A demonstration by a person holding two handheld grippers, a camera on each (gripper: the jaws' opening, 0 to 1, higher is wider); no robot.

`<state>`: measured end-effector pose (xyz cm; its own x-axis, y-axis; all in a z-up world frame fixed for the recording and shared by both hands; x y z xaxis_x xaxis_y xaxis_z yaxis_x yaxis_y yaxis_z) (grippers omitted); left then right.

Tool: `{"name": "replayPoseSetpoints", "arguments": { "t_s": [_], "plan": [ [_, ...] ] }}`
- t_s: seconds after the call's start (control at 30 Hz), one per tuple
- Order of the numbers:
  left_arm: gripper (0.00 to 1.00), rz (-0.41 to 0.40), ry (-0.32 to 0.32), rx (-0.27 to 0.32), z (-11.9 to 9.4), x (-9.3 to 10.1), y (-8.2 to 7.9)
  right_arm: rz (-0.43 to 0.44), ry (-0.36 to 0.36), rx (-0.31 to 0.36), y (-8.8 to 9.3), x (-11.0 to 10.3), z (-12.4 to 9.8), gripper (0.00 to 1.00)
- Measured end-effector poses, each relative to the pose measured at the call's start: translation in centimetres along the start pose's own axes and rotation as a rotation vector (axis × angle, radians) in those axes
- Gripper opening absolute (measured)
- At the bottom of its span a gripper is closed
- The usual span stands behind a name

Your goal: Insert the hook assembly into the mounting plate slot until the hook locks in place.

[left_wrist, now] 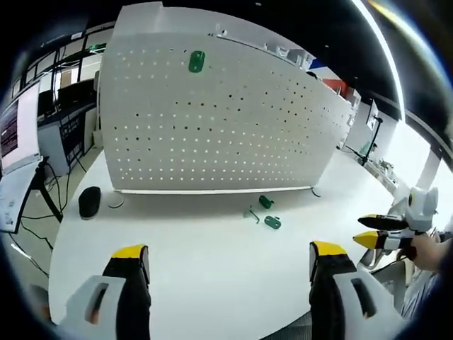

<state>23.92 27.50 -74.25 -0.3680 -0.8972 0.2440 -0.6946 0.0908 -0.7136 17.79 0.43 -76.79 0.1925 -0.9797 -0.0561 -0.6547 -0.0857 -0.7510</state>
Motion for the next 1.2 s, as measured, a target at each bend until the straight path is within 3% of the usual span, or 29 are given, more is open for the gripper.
{"name": "replayPoseSetpoints", "arguments": {
  "t_s": [0.47, 0.8, 1.2],
  "plan": [
    [0.99, -0.02, 0.058, -0.039, -0.9, 0.7, 2.2, -0.026, -0.021, -0.045, 1.1, -1.2, 0.8, 0.51],
    [1.0, -0.045, 0.051, -0.013, -1.4, -0.6, 1.5, -0.057, -0.057, -0.087, 1.5, -2.2, 2.2, 0.47],
    [0.99, -0.035, 0.058, -0.017, -0.9, -0.3, 1.4, -0.137, -0.13, -0.135, 0.7, -3.8, 6.5, 0.4]
  ]
}}
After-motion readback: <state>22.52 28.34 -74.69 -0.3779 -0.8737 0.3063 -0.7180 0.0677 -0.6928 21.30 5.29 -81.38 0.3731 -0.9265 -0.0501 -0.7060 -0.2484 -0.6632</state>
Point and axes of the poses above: the point that each gripper's makers call its tool centre point, and the gripper's own axes: z roughly forward along the fingers, x roughly to its right, y roughly out of its underside, the point moved 1 cm from there along -z, roughly backward along the fingers, and after that the axes turned 8 degrees about -x, right-handed, at the moved point
